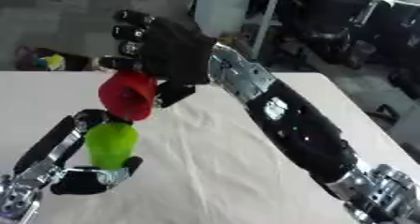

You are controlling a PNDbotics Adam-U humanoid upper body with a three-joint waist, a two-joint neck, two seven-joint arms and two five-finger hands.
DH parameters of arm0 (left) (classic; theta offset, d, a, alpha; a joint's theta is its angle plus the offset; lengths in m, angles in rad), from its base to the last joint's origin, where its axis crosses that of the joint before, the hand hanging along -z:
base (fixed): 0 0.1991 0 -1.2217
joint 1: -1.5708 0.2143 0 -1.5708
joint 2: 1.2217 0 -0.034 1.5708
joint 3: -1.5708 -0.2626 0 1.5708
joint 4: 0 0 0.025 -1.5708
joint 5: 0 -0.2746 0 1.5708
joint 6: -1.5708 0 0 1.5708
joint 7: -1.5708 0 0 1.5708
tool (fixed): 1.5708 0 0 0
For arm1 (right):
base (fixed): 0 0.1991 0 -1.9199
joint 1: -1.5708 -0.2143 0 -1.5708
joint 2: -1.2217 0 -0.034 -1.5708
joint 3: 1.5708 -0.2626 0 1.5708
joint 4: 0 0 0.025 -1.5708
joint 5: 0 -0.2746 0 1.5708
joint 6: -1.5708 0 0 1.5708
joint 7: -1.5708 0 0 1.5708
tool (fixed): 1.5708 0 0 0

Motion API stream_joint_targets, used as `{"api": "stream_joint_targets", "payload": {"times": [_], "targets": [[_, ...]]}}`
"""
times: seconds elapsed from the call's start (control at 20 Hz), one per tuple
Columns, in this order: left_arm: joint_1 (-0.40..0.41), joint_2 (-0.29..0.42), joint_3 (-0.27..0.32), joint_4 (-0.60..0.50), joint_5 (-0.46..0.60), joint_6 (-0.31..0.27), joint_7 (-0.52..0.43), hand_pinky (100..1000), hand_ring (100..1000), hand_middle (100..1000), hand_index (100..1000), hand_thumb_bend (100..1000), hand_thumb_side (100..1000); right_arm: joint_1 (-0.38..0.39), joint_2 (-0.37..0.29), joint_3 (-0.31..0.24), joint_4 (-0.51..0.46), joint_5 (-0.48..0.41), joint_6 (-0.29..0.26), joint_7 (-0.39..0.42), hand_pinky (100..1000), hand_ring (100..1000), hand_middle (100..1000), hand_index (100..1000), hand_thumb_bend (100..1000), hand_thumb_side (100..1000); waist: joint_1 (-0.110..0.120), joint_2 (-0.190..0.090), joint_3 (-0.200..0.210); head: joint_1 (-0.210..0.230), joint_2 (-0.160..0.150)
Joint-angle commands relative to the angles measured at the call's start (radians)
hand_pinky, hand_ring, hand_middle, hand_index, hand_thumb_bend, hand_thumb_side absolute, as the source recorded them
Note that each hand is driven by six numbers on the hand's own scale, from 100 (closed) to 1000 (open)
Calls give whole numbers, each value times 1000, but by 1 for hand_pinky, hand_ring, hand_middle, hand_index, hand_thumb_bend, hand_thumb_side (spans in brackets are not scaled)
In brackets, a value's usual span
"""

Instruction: Pour the contents of one cup into another cup.

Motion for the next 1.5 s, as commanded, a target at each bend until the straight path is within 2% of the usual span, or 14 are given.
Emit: {"api": "stream_joint_targets", "payload": {"times": [0.05,0.85,1.5], "targets": [[-20,1,-2,-23,5,1,-8,419,369,535,725,100,257,-24,-28,-7,-16,14,5,-7,712,615,763,757,100,588,5,-22,1,1,6],[-25,2,-7,-39,23,11,-25,414,375,534,723,100,262,-25,-29,-4,-12,35,13,-19,718,623,787,760,100,583,-1,-25,4,3,3],[-27,2,-10,-48,30,17,-35,415,377,535,723,100,264,-25,-31,2,4,95,39,-42,724,655,821,773,100,581,-1,-26,4,5,5]]}}
